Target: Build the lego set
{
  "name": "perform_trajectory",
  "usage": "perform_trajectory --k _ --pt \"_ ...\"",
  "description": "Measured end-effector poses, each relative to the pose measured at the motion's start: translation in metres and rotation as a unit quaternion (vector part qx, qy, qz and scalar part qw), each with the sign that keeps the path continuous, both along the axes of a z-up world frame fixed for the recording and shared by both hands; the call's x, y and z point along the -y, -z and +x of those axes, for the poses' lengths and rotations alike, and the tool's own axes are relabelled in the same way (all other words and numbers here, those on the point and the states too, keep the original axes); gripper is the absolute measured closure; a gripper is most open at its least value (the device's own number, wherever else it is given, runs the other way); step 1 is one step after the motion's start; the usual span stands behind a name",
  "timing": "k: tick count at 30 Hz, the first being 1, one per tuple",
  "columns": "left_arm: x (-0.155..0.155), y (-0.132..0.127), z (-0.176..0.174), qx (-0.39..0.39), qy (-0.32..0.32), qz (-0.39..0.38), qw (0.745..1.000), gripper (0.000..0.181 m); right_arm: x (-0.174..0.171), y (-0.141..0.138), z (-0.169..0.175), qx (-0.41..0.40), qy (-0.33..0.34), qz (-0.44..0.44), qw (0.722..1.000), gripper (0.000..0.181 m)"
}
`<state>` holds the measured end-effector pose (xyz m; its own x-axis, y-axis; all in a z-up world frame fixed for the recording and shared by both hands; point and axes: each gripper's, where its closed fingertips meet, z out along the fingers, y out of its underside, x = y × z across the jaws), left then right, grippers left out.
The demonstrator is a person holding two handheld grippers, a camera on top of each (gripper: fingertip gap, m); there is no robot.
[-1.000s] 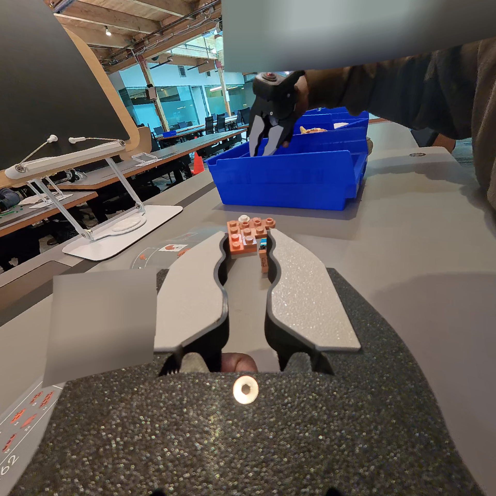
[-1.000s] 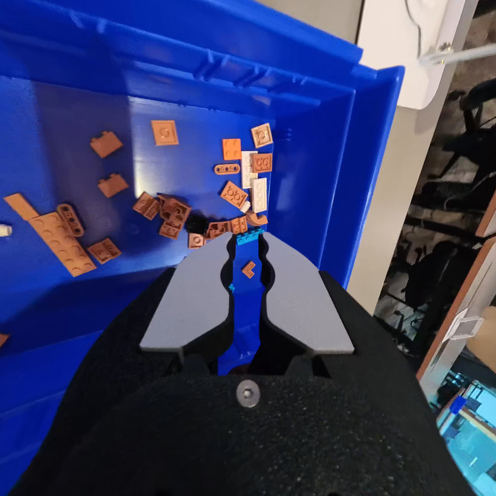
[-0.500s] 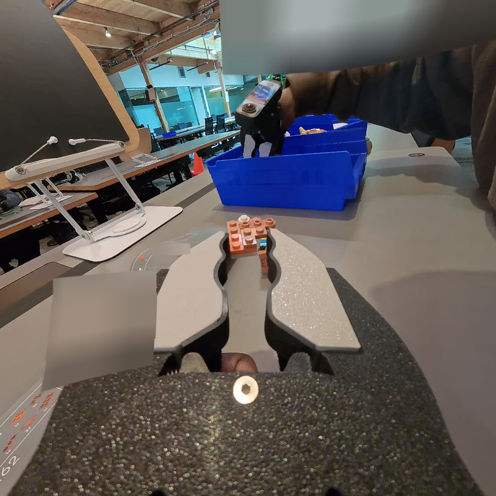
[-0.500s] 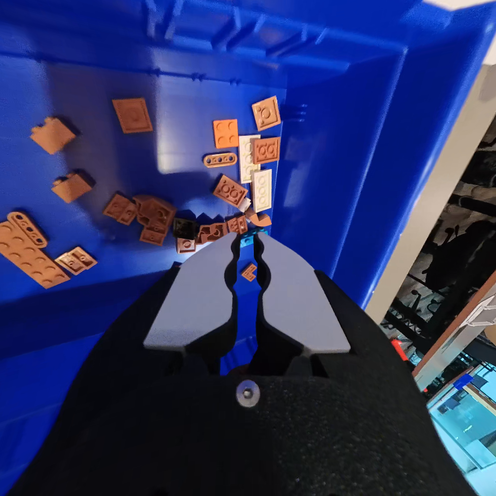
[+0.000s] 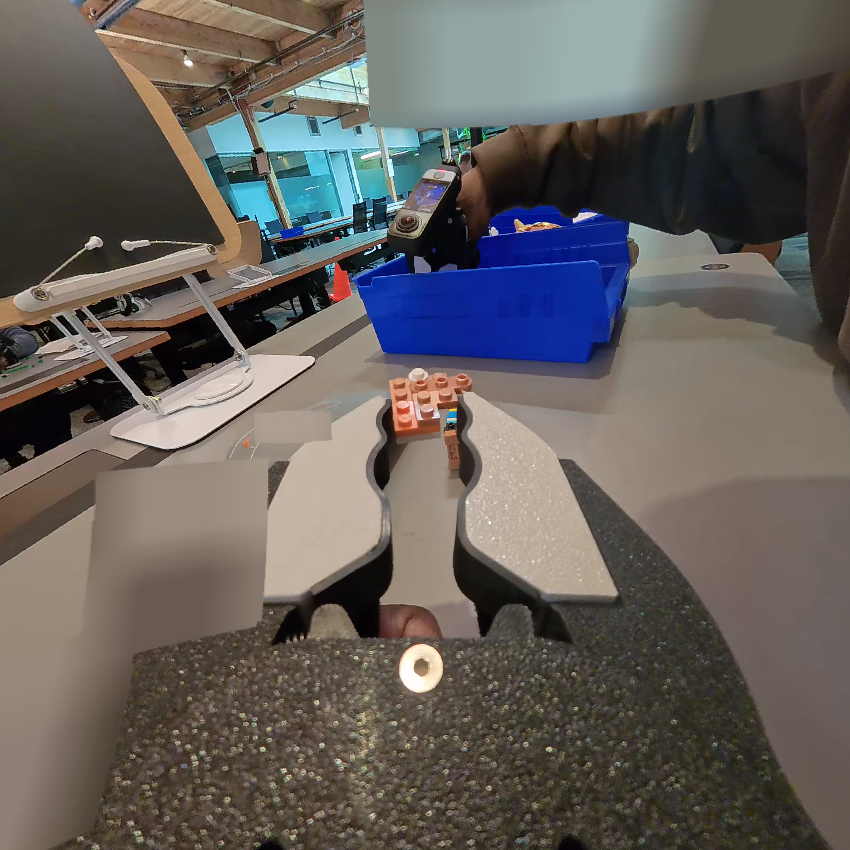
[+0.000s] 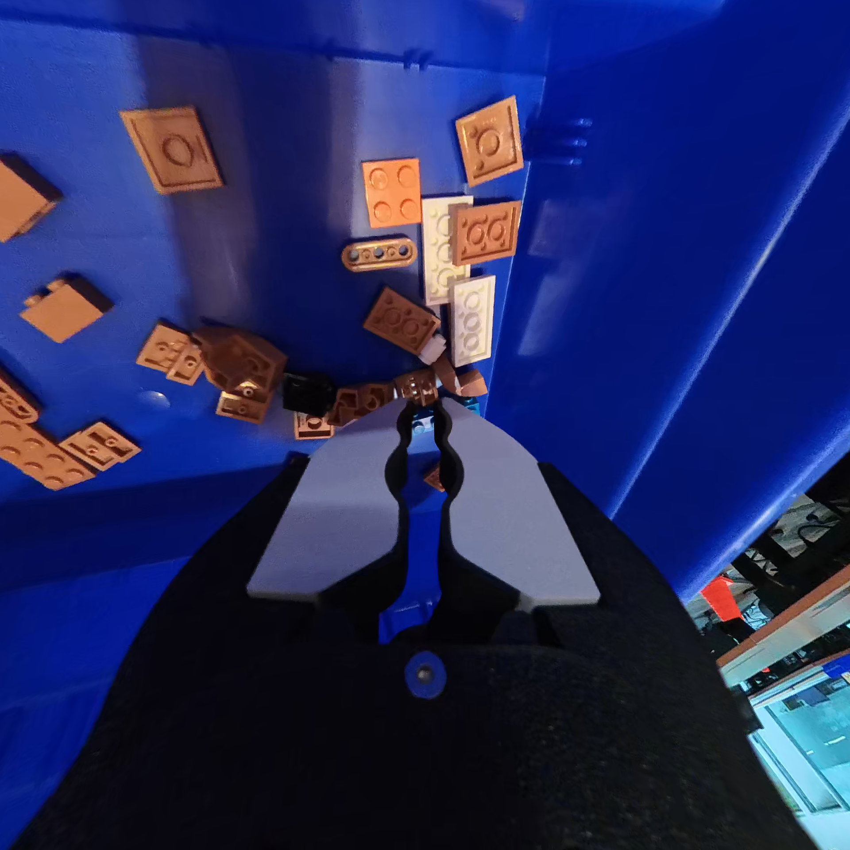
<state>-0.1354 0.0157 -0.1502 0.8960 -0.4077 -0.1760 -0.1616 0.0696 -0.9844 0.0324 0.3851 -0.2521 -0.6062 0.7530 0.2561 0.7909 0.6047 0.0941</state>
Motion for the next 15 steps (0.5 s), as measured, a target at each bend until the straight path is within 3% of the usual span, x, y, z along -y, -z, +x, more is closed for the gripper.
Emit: perform_trajectory --k 15 --pt "0.0001 -0.0003 0.0006 -0.001 0.001 0.001 1.000 0.155 0.0028 0.0032 0.0009 0.001 0.004 -0.016 1.000 0.172"
